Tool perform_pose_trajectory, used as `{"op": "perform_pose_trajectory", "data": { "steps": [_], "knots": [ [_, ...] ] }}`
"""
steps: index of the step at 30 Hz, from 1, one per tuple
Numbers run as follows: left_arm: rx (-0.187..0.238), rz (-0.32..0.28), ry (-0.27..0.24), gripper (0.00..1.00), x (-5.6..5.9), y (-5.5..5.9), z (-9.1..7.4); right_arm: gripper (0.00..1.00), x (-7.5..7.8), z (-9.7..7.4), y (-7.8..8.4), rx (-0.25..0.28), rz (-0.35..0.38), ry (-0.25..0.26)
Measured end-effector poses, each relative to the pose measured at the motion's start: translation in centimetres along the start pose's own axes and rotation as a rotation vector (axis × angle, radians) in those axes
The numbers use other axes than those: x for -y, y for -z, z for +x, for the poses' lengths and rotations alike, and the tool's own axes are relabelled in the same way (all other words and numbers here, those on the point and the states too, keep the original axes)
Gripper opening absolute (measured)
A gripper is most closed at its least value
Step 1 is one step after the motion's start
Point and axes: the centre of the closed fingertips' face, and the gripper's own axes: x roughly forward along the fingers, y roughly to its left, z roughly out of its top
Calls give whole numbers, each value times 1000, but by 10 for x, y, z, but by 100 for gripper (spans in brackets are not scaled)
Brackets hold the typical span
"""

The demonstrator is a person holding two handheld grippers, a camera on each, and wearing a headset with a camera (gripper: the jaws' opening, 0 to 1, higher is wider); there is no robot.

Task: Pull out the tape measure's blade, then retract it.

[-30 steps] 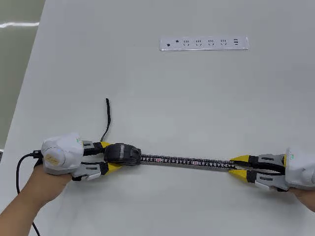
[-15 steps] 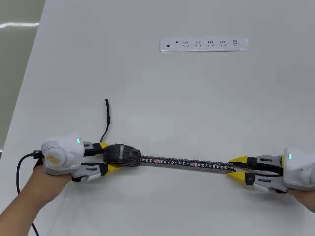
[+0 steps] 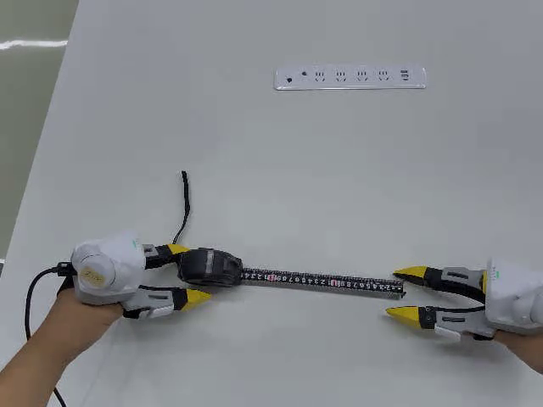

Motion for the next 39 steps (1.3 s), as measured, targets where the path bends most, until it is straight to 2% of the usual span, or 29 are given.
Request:
{"op": "perform_pose_trajectory", "data": {
  "steps": [6, 13, 17, 20, 22, 24, 28, 37, 39],
  "knots": [
    [-6, 0, -9, 50, 0, 2, -1, 37, -2, 0, -2, 2, 15, 13],
    [10, -17, -20, 49, 0, -1, -3, 36, -3, 0, -5, 9, 21, 25],
    [6, -17, -31, 48, 1, -1, -5, 35, -2, -1, -5, 12, 29, 38],
    [29, -45, -40, 48, 0, -3, -8, 36, -2, -2, -8, 21, 43, 61],
    [29, -58, -58, 48, -2, -2, -11, 36, -2, -2, -13, 42, 60, 76],
    [32, -97, -71, 46, -3, 0, -14, 34, -1, -3, -16, 62, 90, 96],
    [54, -120, -90, 46, -2, -1, -21, 35, -4, -5, -15, 65, 106, 105],
    [69, -134, -133, 48, 2, -3, -32, 40, -8, -7, -8, 37, 135, 165],
    [72, -141, -142, 50, 3, -3, -34, 38, -7, -10, -7, 16, 130, 195]
  ]
}}
